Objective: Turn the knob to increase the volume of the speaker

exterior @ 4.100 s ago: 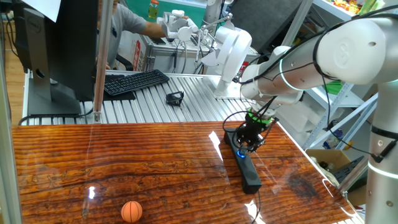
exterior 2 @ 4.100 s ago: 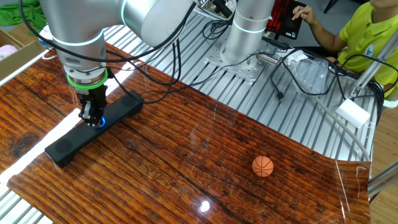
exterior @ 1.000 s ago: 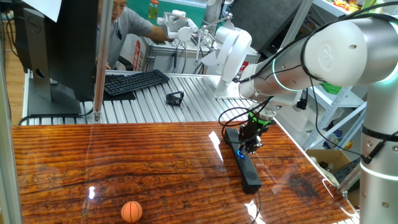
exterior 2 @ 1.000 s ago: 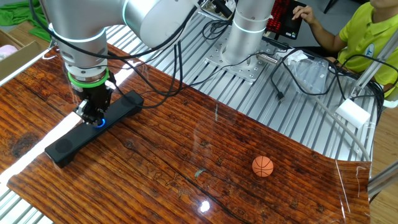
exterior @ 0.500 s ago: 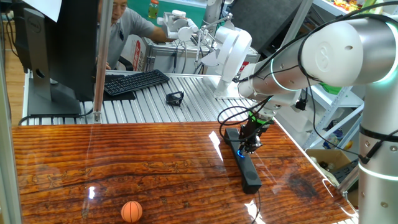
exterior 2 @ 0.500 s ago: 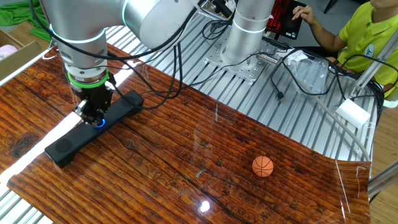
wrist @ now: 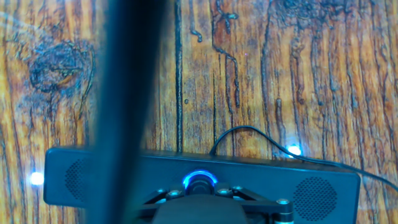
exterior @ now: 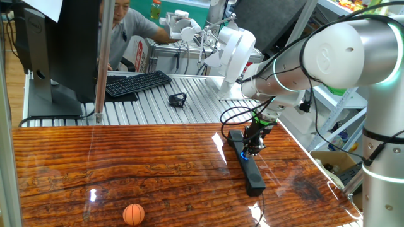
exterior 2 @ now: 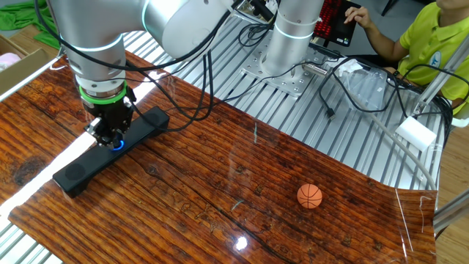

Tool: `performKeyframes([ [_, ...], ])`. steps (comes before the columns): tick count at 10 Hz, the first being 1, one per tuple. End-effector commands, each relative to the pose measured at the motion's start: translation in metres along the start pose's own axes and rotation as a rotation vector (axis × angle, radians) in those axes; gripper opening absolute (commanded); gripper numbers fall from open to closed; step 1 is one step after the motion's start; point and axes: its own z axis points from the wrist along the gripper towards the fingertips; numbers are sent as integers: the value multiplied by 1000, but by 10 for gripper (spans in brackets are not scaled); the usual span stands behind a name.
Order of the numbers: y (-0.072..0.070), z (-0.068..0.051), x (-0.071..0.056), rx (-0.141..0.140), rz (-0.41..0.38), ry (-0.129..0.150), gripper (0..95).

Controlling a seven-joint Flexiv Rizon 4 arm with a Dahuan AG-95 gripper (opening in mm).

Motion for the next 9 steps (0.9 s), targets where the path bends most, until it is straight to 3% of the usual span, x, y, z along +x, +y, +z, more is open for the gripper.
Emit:
performKeyframes([
  [1,0,0,0,2,30,0,0],
  [9,0,0,0,10,148,-11,0],
])
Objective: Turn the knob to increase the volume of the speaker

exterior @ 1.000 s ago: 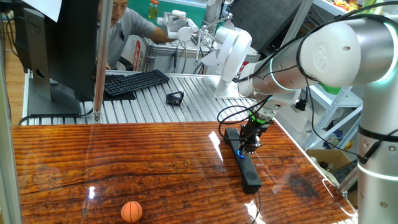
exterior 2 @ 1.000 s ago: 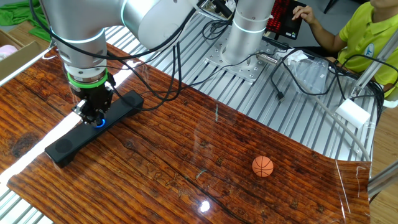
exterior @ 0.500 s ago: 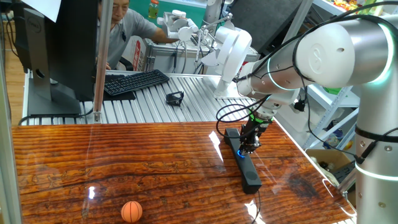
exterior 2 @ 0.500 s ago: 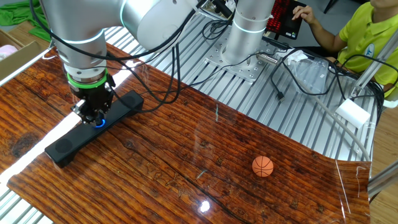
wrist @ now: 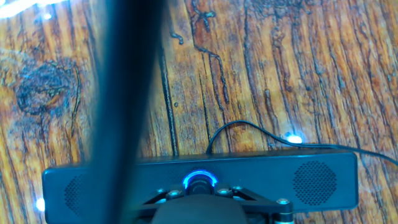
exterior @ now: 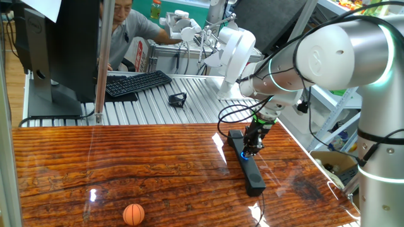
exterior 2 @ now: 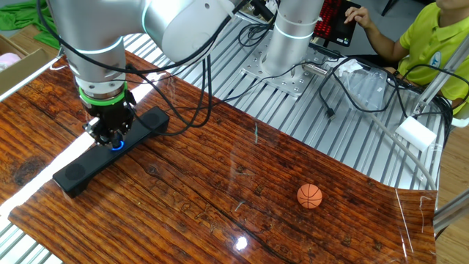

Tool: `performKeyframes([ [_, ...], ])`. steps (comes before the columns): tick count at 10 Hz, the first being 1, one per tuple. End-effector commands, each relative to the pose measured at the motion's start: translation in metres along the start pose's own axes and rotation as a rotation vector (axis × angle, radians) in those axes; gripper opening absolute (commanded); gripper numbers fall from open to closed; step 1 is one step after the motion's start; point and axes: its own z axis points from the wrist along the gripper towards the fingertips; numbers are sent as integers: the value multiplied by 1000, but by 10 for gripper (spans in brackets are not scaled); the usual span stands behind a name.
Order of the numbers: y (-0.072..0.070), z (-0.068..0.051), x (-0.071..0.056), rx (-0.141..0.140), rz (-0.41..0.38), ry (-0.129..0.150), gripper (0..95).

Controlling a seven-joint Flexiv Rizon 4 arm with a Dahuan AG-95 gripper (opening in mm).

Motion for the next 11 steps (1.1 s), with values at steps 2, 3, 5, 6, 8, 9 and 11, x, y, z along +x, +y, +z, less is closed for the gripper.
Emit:
performKeyframes([
  [2,0,0,0,3,52,0,0],
  [3,0,0,0,5,66,-1,0],
  [5,0,0,0,9,107,-2,0],
  [6,0,0,0,8,119,-4,0],
  [8,0,0,0,7,149,-16,0],
  [9,0,0,0,5,169,-22,0],
  [11,0,0,0,10,209,-22,0],
])
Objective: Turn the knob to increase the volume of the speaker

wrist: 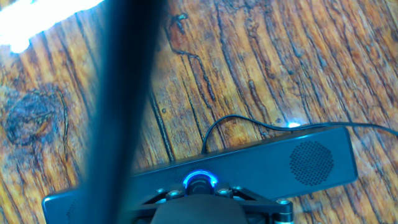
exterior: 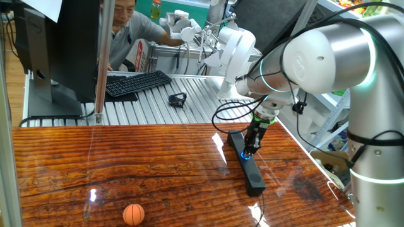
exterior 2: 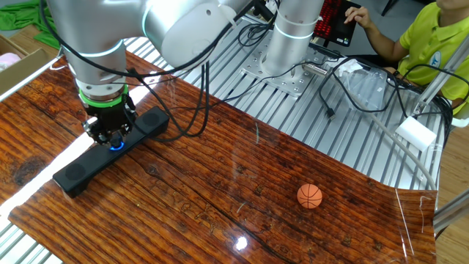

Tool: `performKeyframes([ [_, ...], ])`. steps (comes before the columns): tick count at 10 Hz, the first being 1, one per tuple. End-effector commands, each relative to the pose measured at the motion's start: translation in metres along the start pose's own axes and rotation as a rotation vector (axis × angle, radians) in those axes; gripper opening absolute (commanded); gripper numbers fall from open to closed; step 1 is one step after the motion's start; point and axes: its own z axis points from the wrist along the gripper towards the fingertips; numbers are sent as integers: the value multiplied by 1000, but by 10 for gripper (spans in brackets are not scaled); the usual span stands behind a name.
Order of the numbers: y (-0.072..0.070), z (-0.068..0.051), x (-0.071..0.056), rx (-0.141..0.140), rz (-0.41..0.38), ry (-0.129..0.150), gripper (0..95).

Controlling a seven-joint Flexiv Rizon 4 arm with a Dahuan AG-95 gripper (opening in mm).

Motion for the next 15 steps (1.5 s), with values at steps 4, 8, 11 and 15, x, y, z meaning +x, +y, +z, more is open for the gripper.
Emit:
performKeyframes([
  [4,0,0,0,13,82,2,0],
  [8,0,0,0,28,132,-3,0],
  [11,0,0,0,27,170,-17,0],
  [15,0,0,0,26,232,-25,0],
])
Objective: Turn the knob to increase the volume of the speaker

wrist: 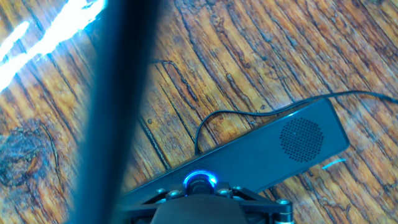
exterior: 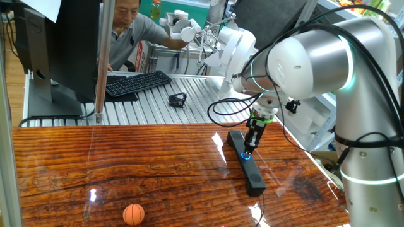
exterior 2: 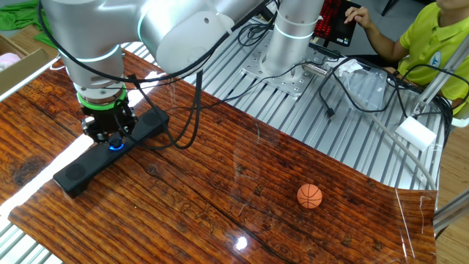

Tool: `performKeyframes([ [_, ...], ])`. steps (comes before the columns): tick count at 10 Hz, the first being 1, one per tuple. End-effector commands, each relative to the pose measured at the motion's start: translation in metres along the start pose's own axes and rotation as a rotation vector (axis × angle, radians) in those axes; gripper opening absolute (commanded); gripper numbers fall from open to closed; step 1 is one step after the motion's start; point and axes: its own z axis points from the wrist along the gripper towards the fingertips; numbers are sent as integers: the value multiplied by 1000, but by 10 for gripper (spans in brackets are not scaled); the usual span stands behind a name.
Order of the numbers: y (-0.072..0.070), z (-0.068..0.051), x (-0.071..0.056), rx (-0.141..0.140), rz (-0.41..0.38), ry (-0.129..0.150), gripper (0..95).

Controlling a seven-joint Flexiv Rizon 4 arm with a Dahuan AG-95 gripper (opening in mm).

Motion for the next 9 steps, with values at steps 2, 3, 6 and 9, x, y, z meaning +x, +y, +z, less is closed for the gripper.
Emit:
performKeyframes([
  [2,0,0,0,-5,51,-7,0],
  [3,0,0,0,-6,58,-7,0],
  [6,0,0,0,-12,95,-9,0],
  [9,0,0,0,-14,127,-11,0],
])
